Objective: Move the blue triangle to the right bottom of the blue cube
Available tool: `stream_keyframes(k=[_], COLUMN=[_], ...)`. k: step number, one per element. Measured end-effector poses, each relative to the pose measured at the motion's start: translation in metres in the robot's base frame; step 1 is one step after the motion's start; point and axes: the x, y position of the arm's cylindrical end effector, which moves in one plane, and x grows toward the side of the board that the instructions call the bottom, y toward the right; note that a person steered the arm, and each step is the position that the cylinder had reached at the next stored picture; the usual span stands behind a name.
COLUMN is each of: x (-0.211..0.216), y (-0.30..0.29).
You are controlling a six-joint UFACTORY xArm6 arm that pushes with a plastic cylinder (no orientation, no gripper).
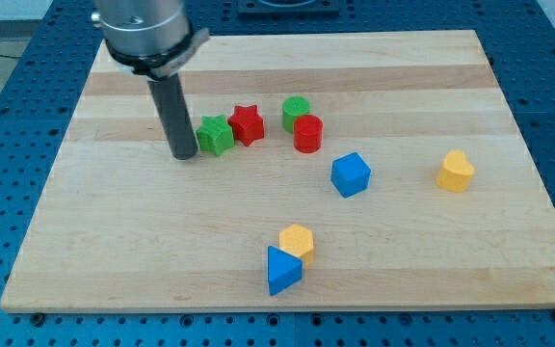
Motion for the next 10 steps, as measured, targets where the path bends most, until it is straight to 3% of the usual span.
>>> stream_keyframes(k=[1,4,6,8,9,10], x=[-0.003,-0.021,0.056,0.193,0.193,0.193], y=[-0.022,0.084,0.085,0.067,0.092,0.153])
